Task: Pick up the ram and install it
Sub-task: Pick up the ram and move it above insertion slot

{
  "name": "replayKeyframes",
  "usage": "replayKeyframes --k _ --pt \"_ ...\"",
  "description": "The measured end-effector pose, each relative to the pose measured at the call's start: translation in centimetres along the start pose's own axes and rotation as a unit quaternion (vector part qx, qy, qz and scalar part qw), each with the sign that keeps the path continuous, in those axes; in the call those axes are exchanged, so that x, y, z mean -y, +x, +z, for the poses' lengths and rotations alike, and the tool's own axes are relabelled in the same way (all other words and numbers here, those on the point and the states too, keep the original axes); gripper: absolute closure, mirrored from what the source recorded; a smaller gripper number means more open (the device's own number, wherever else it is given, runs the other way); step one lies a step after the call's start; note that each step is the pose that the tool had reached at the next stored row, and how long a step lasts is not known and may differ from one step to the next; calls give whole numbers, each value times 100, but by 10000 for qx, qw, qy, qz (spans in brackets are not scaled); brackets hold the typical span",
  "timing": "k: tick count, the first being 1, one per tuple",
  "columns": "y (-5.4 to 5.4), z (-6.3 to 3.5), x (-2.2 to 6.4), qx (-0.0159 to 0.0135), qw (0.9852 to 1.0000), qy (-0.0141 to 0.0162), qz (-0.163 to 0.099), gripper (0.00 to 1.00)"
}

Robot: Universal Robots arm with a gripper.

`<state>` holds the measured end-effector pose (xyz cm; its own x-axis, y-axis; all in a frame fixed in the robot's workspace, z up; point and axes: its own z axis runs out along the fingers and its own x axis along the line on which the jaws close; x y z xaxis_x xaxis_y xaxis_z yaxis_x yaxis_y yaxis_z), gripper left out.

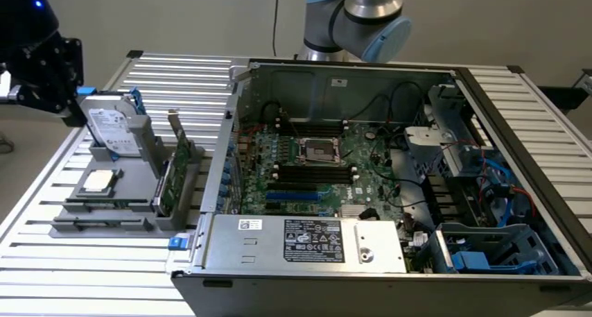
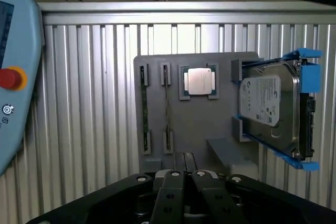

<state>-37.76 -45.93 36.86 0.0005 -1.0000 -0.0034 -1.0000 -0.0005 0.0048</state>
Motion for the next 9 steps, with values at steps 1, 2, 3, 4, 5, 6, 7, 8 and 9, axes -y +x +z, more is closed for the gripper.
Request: replayKeyframes --k 1,2,3,4,5,6,7,8,9 --pt "0 3 0 -6 10000 12 -91 89" --pt "0 6 0 -12 9998 24 -180 89" --pt "0 10 1 -15 9996 31 -271 89" --pt "0 15 1 -16 9993 35 -363 89" --pt "0 18 1 -17 9990 36 -450 89" --pt "0 21 0 -18 9985 36 -539 89" --pt "0 24 -2 -22 9980 36 -624 89" --pt "-1 25 -11 -25 9978 37 -664 89" --pt "0 25 -16 -27 9976 36 -685 89"
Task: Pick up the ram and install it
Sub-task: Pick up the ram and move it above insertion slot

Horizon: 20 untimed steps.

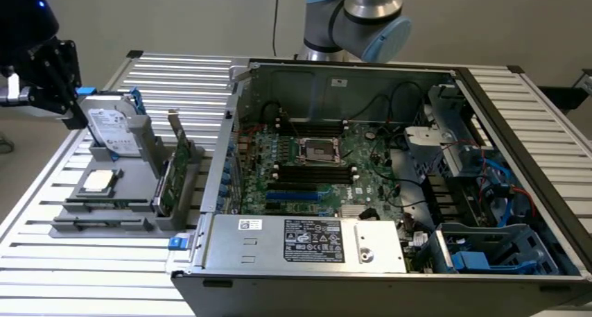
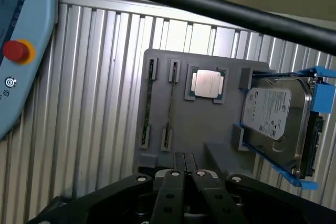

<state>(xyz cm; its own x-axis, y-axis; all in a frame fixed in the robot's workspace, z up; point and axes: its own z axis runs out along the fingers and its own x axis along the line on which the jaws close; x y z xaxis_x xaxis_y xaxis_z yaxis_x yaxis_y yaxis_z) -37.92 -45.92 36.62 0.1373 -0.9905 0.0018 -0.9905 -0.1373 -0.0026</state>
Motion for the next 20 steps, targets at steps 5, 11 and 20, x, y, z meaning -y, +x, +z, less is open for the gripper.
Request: replayKeyframes --k 5,11,20 --pt "-3 2 -21 -2 10000 0 -14 83" --pt "-6 89 -73 -2 10000 3 5 64" --pt "20 252 -94 -4 9996 5 280 64"
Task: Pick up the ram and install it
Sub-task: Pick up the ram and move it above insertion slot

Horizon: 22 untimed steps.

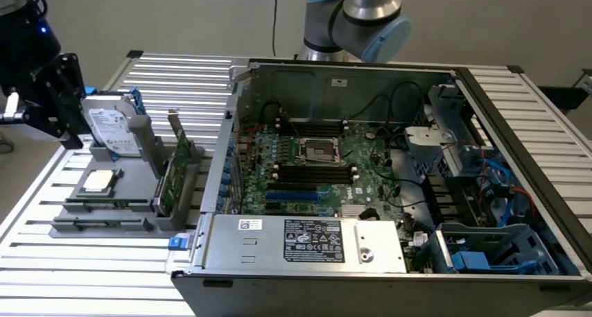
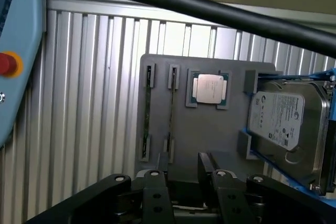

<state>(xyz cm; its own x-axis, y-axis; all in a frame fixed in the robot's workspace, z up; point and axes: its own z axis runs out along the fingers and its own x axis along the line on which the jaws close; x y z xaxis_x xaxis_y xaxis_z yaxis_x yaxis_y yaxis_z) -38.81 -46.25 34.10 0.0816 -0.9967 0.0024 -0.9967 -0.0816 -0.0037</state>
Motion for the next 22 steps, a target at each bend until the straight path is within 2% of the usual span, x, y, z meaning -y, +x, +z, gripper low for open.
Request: replayKeyframes --k 13,22 --pt "74 237 -21 -2 9998 4 209 64" --pt "207 401 -57 -1 9998 4 213 64"
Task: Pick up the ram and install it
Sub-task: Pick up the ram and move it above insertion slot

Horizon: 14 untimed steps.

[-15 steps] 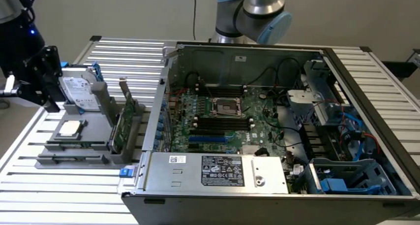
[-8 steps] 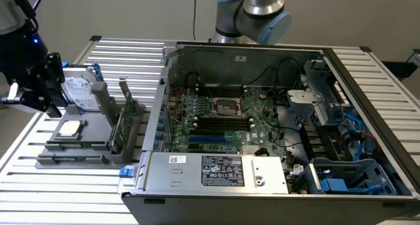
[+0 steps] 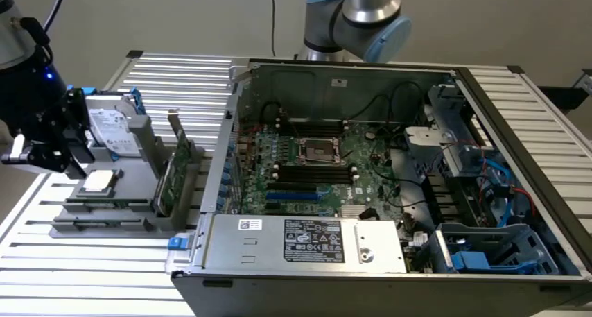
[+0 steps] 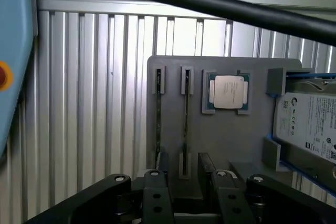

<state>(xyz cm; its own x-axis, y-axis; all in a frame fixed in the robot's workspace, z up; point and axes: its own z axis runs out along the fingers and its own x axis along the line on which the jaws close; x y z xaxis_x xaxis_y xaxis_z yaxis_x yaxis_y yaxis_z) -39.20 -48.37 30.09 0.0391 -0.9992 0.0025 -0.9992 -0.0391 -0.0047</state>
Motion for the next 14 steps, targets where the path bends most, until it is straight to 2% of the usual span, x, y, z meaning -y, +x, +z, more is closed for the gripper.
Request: replayKeyframes --k 5,14 --pt "81 93 -4 1 10000 1 0 64" --pt "123 255 -6 0 10000 0 0 64"
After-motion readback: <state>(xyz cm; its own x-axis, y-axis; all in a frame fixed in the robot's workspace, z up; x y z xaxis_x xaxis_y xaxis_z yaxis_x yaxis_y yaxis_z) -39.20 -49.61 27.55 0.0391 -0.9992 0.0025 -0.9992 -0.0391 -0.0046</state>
